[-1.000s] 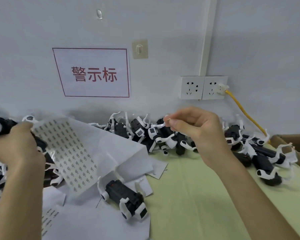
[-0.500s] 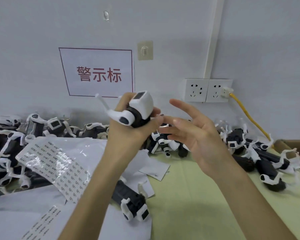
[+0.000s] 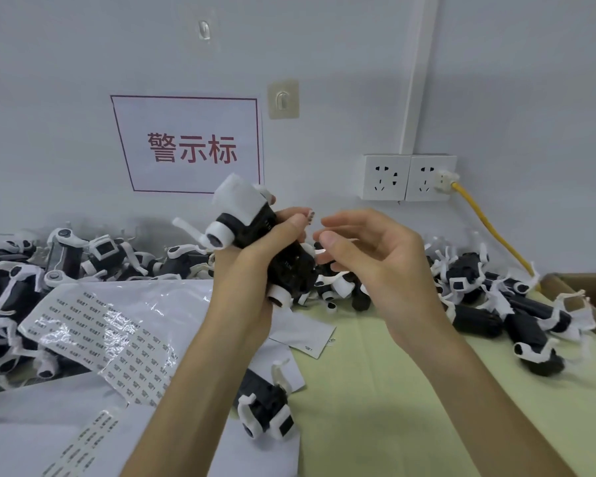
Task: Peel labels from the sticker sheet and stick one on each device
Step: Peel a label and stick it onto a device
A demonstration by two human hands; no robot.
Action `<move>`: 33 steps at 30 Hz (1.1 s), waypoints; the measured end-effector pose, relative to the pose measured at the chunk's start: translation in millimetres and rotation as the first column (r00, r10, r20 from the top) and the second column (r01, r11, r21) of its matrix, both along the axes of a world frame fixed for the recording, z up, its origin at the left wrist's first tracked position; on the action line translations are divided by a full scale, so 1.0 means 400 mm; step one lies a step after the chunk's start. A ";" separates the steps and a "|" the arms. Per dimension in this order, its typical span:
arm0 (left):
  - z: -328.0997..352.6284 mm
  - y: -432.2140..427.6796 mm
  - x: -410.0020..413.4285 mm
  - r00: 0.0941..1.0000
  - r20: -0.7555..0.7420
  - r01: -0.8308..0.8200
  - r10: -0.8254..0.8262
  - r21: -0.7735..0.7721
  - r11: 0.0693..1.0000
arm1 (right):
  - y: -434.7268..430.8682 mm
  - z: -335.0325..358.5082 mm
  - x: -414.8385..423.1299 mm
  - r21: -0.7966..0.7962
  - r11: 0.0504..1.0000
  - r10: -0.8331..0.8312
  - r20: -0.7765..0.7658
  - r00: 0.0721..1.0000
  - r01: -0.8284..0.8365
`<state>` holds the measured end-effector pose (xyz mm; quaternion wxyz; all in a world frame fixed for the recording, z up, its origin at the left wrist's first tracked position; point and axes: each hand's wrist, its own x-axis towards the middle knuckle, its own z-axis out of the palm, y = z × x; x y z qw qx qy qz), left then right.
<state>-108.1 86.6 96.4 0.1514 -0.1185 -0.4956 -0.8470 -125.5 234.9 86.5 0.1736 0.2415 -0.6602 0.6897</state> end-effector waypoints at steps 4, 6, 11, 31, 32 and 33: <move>-0.012 0.012 0.001 0.988 0.058 0.140 -0.141 0.027 0.990 | -0.004 0.000 0.003 -0.058 0.998 -0.011 0.017 1.000 0.011; -0.017 0.019 0.001 0.987 0.073 0.145 -0.144 -0.016 0.989 | -0.006 0.001 0.002 -0.119 0.993 -0.014 0.040 0.999 0.019; -0.021 0.038 0.009 0.991 -0.022 0.126 -0.130 -0.123 0.984 | -0.008 -0.002 0.003 -0.195 0.981 0.001 0.112 0.994 0.021; -0.040 0.010 -0.037 0.969 -0.226 -0.216 0.097 -0.597 0.773 | 0.073 0.020 -0.004 0.652 0.721 -0.133 -0.204 0.970 0.236; -0.041 0.009 -0.038 0.970 -0.220 -0.218 0.106 -0.582 0.783 | 0.074 0.019 -0.006 0.630 0.743 -0.130 -0.194 0.972 0.225; -0.043 0.008 -0.040 0.970 -0.217 -0.219 0.113 -0.566 0.794 | 0.073 0.019 -0.007 0.594 0.776 -0.129 -0.177 0.976 0.211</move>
